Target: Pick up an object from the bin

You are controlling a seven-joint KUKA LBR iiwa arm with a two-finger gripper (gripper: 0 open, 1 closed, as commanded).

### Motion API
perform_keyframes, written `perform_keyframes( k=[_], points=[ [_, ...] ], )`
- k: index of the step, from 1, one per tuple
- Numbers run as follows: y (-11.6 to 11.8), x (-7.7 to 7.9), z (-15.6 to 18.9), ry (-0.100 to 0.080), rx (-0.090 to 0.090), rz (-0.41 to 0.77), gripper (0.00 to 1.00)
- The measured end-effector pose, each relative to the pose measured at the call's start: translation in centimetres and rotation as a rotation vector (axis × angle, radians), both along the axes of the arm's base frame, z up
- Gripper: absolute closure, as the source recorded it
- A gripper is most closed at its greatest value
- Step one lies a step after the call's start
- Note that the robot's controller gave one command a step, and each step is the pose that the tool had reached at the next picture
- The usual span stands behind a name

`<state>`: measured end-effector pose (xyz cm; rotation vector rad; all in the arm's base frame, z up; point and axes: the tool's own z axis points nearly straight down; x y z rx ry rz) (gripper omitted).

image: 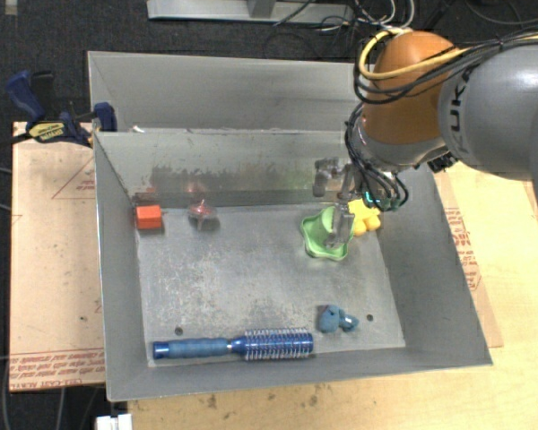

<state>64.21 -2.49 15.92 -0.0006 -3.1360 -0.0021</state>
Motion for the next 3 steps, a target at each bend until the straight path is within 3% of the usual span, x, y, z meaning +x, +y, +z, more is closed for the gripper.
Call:
perform_keyframes(
  k=[1,2,3],
  points=[
    [-6.9,1.1,-7.9,-0.003,-0.001,0.120,0.00],
    [-2.8,1.0,-8.7,-0.013,-0.001,0.640,0.00],
    [-2.8,1.2,-8.3,-0.016,-0.001,0.637,1.00]
  ],
)
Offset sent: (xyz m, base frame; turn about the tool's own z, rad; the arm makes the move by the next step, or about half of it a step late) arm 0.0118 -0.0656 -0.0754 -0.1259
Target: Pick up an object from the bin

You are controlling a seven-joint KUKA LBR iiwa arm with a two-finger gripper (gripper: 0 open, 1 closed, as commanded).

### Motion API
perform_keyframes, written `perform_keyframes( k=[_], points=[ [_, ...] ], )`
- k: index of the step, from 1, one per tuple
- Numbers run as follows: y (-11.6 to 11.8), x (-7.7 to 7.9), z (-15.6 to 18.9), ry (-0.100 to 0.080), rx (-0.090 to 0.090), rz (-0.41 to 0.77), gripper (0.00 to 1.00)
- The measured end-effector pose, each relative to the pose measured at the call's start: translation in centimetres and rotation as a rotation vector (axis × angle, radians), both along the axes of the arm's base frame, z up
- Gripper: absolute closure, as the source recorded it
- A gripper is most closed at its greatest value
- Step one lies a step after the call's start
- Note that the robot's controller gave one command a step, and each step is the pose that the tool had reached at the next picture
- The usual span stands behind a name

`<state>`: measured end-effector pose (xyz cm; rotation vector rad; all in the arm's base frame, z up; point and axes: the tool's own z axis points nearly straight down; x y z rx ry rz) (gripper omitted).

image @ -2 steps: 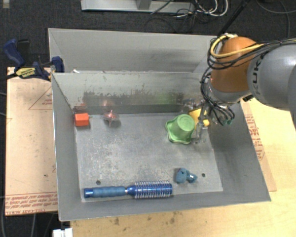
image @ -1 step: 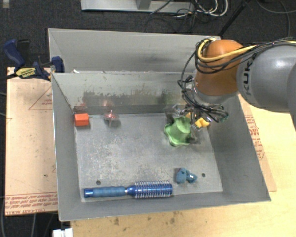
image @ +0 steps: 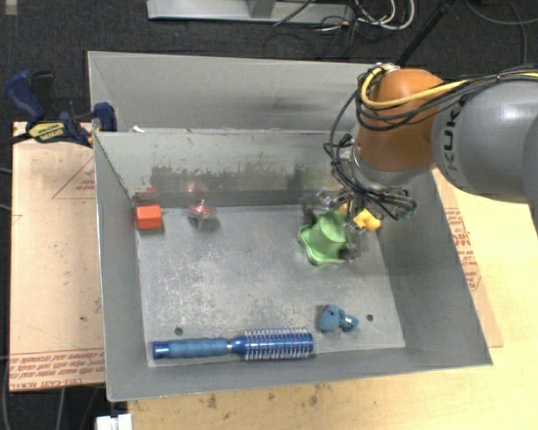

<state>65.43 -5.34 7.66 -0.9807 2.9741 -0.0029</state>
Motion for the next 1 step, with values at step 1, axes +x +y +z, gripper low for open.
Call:
perform_keyframes(
  k=[1],
  points=[
    [1.71,-2.70,14.66,-0.002,0.000,0.002,1.00]
  ],
)
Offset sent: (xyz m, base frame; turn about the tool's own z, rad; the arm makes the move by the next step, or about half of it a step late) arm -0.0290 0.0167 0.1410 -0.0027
